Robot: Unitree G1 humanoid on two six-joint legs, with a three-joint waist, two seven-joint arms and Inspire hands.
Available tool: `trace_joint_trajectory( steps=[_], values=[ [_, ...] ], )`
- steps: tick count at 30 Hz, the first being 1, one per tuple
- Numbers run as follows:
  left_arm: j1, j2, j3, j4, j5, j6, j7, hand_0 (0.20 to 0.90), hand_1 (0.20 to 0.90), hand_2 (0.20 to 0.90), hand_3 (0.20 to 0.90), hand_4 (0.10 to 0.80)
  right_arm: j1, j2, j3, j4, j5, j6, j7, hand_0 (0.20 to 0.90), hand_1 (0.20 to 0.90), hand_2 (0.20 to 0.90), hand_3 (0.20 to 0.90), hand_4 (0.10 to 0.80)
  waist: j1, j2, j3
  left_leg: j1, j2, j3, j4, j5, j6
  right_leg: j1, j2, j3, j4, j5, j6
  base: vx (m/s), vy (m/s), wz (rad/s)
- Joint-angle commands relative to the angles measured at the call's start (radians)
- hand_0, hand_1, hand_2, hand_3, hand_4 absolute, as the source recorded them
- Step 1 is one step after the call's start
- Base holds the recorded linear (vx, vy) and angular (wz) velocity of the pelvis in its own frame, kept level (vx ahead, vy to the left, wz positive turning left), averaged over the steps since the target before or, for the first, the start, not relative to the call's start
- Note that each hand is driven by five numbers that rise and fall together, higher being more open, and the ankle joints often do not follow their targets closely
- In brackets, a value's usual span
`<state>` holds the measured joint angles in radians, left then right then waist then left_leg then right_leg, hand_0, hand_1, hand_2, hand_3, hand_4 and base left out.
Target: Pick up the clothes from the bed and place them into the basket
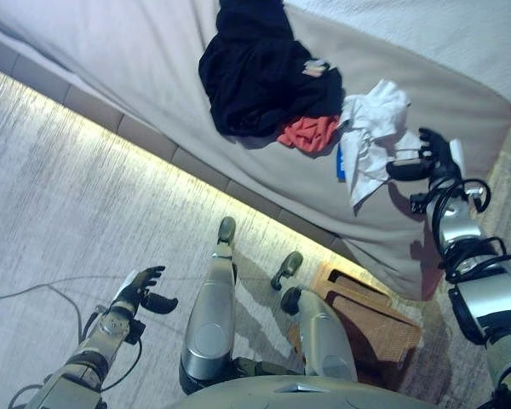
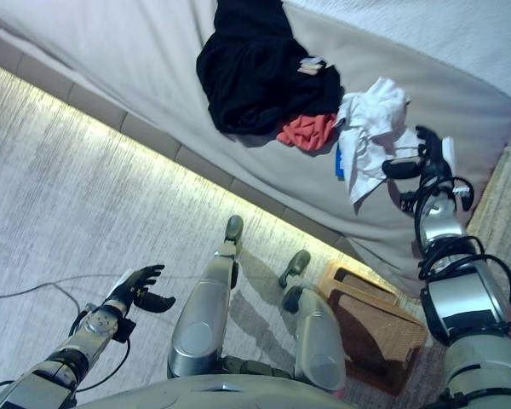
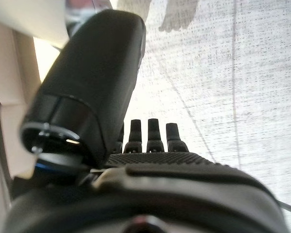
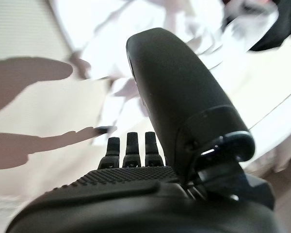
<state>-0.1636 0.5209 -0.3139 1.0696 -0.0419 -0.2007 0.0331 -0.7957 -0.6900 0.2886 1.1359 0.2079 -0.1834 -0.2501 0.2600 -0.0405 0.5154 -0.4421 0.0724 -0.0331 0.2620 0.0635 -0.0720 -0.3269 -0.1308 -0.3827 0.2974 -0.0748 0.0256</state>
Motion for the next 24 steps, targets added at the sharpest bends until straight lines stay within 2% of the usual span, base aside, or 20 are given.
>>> trace_joint_trajectory(
  steps=[1, 2, 4, 10, 12, 15, 16, 17, 18, 22, 24],
  values=[
    [0.098, 0.043, -0.011, -0.028, -0.053, -0.033, -0.008, 0.9, 0.9, 0.9, 0.9, 0.8, -0.063, -0.16, 0.054, -0.04, -0.018, -0.022, -0.015, 0.9, 0.9, 0.9, 0.9, 0.8, 0.002, 0.051, -0.068, -0.095, -0.033, 0.004, 0.052, -0.045, 0.046, -0.117, -0.014, 0.034, 0.106, 0.024, 0.02, -0.059, 0.11, 0.02],
    [0.107, 0.04, -0.012, -0.034, -0.061, -0.04, -0.006, 0.9, 0.9, 0.9, 0.9, 0.8, -0.095, -0.168, 0.067, -0.032, -0.034, -0.013, -0.014, 0.9, 0.9, 0.9, 0.9, 0.8, 0.004, 0.06, -0.065, -0.116, -0.033, 0.008, 0.061, -0.041, 0.045, -0.142, -0.019, 0.035, 0.124, 0.019, 0.018, -0.042, 0.09, 0.02],
    [0.118, 0.038, -0.006, -0.041, -0.067, -0.051, -0.013, 0.9, 0.9, 0.9, 0.9, 0.8, -0.161, -0.18, 0.098, -0.006, -0.049, 0.067, -0.026, 0.9, 0.9, 0.9, 0.9, 0.8, 0.01, 0.077, -0.055, -0.16, -0.03, 0.014, 0.086, -0.037, 0.045, -0.193, -0.036, 0.038, 0.165, 0.011, 0.019, -0.037, 0.063, 0.04],
    [0.11, 0.03, -0.023, -0.071, -0.105, -0.087, 0.025, 0.9, 0.9, 0.9, 0.9, 0.8, -0.342, -0.191, 0.179, 0.132, -0.097, 0.357, -0.006, 0.9, 0.9, 0.9, 0.9, 0.8, 0.019, 0.126, -0.027, -0.319, -0.028, 0.017, 0.193, -0.039, 0.065, -0.39, -0.095, 0.081, 0.305, -0.01, 0.015, -0.079, 0.058, 0.06],
    [0.098, 0.029, -0.027, -0.081, -0.11, -0.093, 0.04, 0.9, 0.9, 0.9, 0.9, 0.8, -0.379, -0.193, 0.202, 0.157, -0.103, 0.42, 0.006, 0.9, 0.9, 0.9, 0.9, 0.8, 0.017, 0.136, -0.02, -0.375, -0.032, 0.008, 0.234, -0.049, 0.072, -0.448, -0.101, 0.103, 0.343, -0.018, 0.012, -0.133, 0.048, 0.01],
    [0.098, 0.028, -0.032, -0.117, -0.148, -0.06, 0.077, 0.9, 0.9, 0.9, 0.9, 0.8, -0.417, -0.194, 0.233, 0.169, -0.076, 0.439, 0.016, 0.9, 0.9, 0.9, 0.9, 0.8, 0.007, 0.16, -0.004, -0.45, -0.03, 0.009, 0.302, -0.066, 0.077, -0.526, -0.107, 0.137, 0.408, -0.033, -0.001, -0.1, 0.065, -0.03],
    [0.1, 0.029, -0.031, -0.118, -0.149, -0.06, 0.08, 0.9, 0.9, 0.9, 0.9, 0.8, -0.424, -0.196, 0.233, 0.169, -0.072, 0.438, 0.016, 0.733, 0.733, 0.733, 0.705, 0.605, 0.004, 0.165, 0.001, -0.464, -0.031, 0.009, 0.313, -0.07, 0.077, -0.538, -0.105, 0.143, 0.416, -0.037, -0.005, -0.052, 0.047, -0.04],
    [0.105, 0.026, -0.028, -0.12, -0.148, -0.058, 0.085, 0.9, 0.9, 0.9, 0.9, 0.8, -0.432, -0.203, 0.234, 0.169, -0.06, 0.415, 0.002, 0.3, 0.3, 0.3, 0.2, 0.1, 0.002, 0.17, 0.004, -0.475, -0.033, 0.008, 0.322, -0.074, 0.08, -0.55, -0.104, 0.148, 0.424, -0.039, -0.008, -0.041, 0.053, -0.01],
    [0.113, 0.024, -0.023, -0.119, -0.153, -0.054, 0.093, 0.9, 0.9, 0.9, 0.9, 0.8, -0.436, -0.207, 0.231, 0.162, -0.026, 0.367, -0.027, 0.3, 0.3, 0.3, 0.2, 0.1, -0.003, 0.175, 0.004, -0.483, -0.031, 0.007, 0.332, -0.077, 0.08, -0.559, -0.101, 0.154, 0.435, -0.043, -0.011, -0.012, 0.062, 0.02],
    [0.143, 0.021, 0.007, -0.101, -0.149, -0.075, 0.084, 0.9, 0.9, 0.9, 0.9, 0.8, -0.414, -0.224, 0.183, 0.131, 0.002, 0.267, -0.079, 0.3, 0.3, 0.3, 0.2, 0.1, -0.017, 0.18, 0.004, -0.473, -0.021, 0.015, 0.338, -0.078, 0.079, -0.552, -0.09, 0.161, 0.45, -0.051, -0.018, 0.031, 0.059, 0.11],
    [0.163, 0.013, 0.022, -0.091, -0.138, -0.104, 0.055, 0.9, 0.9, 0.9, 0.9, 0.8, -0.376, -0.246, 0.131, 0.121, 0.019, 0.202, -0.121, 0.3, 0.3, 0.3, 0.2, 0.1, -0.026, 0.183, -0.002, -0.438, -0.018, 0.024, 0.331, -0.074, 0.074, -0.516, -0.086, 0.157, 0.439, -0.052, -0.019, 0.089, 0.078, -0.23]
  ],
)
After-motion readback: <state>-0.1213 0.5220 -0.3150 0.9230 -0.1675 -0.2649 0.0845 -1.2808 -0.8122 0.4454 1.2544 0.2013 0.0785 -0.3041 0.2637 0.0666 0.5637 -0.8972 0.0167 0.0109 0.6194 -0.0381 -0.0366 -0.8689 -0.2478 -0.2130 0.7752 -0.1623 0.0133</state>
